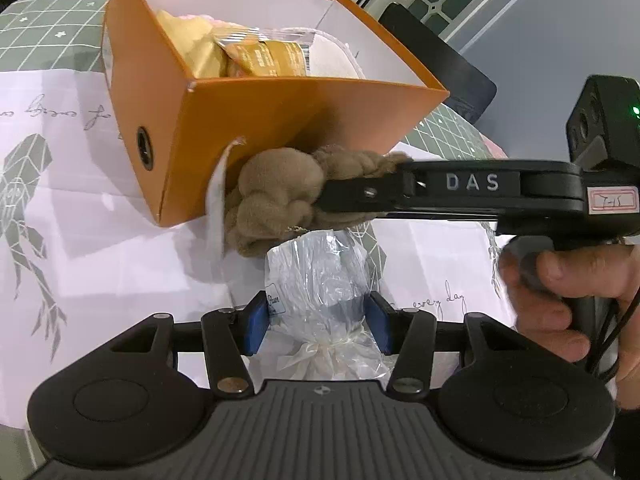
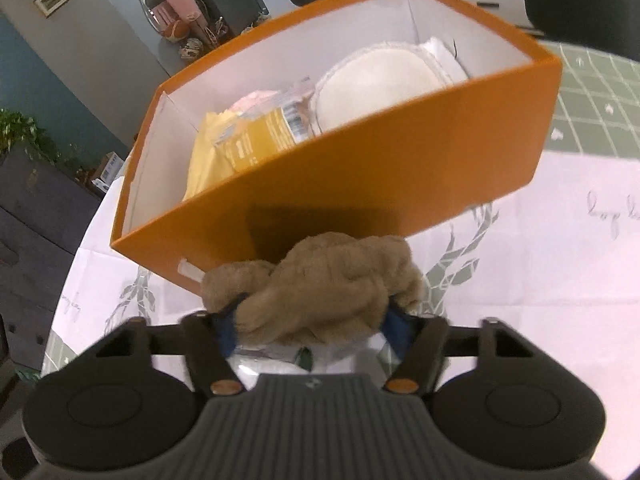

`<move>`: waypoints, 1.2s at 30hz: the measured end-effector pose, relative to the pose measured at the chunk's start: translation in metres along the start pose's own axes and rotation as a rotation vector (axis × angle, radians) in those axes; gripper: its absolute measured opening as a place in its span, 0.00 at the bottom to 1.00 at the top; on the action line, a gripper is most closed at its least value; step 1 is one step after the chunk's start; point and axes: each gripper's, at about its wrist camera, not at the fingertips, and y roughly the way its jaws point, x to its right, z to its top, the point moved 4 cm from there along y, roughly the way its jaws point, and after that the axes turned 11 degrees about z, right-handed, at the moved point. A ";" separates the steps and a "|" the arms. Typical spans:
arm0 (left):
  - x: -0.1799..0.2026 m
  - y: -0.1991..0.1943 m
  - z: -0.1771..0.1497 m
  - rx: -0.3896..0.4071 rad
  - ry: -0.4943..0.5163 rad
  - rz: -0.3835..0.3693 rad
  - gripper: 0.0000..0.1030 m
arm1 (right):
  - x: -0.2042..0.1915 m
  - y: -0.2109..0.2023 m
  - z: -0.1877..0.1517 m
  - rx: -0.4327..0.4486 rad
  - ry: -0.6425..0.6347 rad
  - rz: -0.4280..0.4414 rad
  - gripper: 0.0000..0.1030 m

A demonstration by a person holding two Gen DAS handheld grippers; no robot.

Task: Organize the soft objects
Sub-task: 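Lift the brown towel with the right tool and hold the wrapped bundle with the left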

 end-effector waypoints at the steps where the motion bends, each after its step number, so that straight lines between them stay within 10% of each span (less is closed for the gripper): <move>1: -0.001 -0.001 0.000 0.001 -0.001 0.001 0.57 | 0.000 -0.003 0.000 -0.002 -0.007 -0.006 0.49; 21: -0.017 -0.046 -0.008 0.042 0.051 0.036 0.56 | 0.025 -0.083 -0.011 0.078 0.001 0.011 0.39; 23: -0.020 -0.050 -0.010 0.044 0.052 0.044 0.56 | 0.030 -0.092 -0.014 0.083 0.005 0.004 0.30; 24: -0.022 -0.051 -0.010 0.046 0.052 0.047 0.56 | 0.032 -0.096 -0.015 0.083 0.004 0.000 0.05; 29: -0.028 -0.056 -0.014 0.049 0.045 0.058 0.56 | 0.040 -0.104 -0.023 0.071 -0.017 -0.047 0.04; 36: -0.028 -0.057 -0.019 0.043 0.052 0.060 0.56 | 0.053 -0.088 -0.034 0.025 -0.004 -0.147 0.58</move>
